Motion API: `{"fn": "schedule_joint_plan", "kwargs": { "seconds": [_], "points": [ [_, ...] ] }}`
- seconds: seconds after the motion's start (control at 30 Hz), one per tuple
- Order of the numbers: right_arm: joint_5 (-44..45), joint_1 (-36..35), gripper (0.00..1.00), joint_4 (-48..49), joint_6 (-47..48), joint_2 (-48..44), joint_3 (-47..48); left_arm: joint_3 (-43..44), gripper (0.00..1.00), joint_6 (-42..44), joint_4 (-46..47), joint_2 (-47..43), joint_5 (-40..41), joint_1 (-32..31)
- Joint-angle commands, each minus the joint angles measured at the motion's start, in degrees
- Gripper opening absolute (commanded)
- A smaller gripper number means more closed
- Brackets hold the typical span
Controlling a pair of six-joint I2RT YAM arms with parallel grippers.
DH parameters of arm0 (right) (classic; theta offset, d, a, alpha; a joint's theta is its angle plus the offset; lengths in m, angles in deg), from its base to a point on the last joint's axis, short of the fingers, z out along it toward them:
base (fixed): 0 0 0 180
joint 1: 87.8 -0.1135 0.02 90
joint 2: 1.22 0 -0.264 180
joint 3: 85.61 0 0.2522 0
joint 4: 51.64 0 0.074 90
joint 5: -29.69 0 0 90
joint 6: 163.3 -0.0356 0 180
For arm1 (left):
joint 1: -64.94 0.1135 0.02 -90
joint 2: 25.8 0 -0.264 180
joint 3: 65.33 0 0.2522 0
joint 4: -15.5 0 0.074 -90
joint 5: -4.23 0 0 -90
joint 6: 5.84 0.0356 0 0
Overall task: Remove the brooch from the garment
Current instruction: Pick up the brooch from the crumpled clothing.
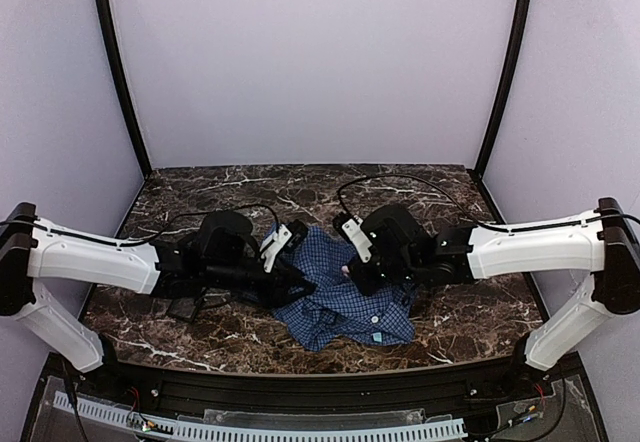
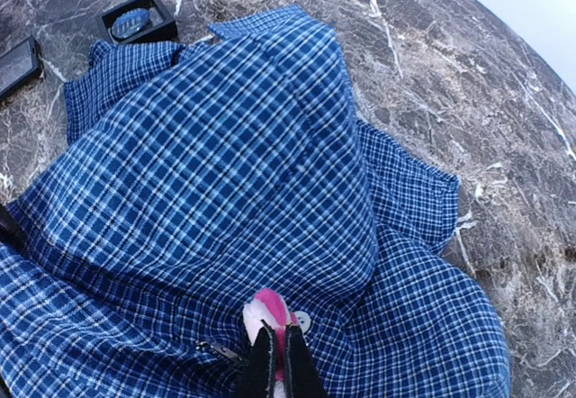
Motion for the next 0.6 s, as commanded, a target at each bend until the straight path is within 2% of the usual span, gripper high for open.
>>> {"fn": "schedule_joint_plan", "kwargs": {
  "seconds": [0.0,0.1,0.27,0.43,0.57],
  "points": [
    [3.1,-0.06,0.0,8.35,-2.35,-6.57,-2.51,-0.85,0.48,0.46,-0.03,-4.56,2.63,-0.09],
    [1.41,0.24,0.0,16.4,-3.44,-10.18,-5.66,-0.56,0.65,1.41,-0.03,-7.75,5.11,-0.09],
    [-5.45,0.76,0.0,25.64,-3.56,-12.64,-8.15,0.47,0.83,3.0,0.08,-10.97,7.88,-0.03],
    [-15.22,1.14,0.0,33.77,-3.98,-13.82,-10.05,0.91,0.88,4.21,1.53,-11.9,7.18,-0.02],
    [-16.01,1.31,0.0,34.05,-3.79,-14.16,-9.34,1.04,0.89,4.91,2.08,-12.12,7.25,0.01]
  ]
}}
